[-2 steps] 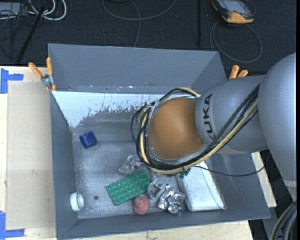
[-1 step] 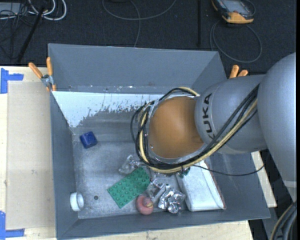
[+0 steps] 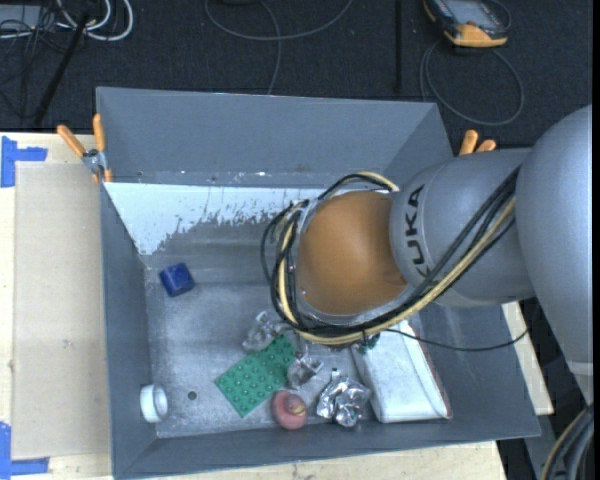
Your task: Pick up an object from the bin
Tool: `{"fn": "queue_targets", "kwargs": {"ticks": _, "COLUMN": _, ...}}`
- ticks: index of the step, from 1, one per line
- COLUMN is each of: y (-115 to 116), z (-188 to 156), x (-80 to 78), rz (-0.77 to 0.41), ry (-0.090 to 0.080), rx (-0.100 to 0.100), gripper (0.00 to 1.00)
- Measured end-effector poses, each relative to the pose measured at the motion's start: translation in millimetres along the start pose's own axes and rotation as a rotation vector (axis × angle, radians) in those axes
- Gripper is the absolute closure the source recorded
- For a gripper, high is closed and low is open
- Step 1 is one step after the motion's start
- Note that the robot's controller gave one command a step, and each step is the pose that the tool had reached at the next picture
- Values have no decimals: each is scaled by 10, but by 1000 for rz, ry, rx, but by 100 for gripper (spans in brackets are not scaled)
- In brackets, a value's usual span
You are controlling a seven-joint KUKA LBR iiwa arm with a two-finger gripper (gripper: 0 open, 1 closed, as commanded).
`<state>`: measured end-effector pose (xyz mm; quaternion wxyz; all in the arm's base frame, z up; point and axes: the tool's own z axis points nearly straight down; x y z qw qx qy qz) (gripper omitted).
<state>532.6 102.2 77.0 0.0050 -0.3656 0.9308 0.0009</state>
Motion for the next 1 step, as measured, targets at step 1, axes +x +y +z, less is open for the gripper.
{"fn": "queue_targets", "kwargs": {"ticks": 1, "y": -2, "z": -582, "x": -22, "rz": 4, "ry": 5, "rx": 0, "gripper": 100}}
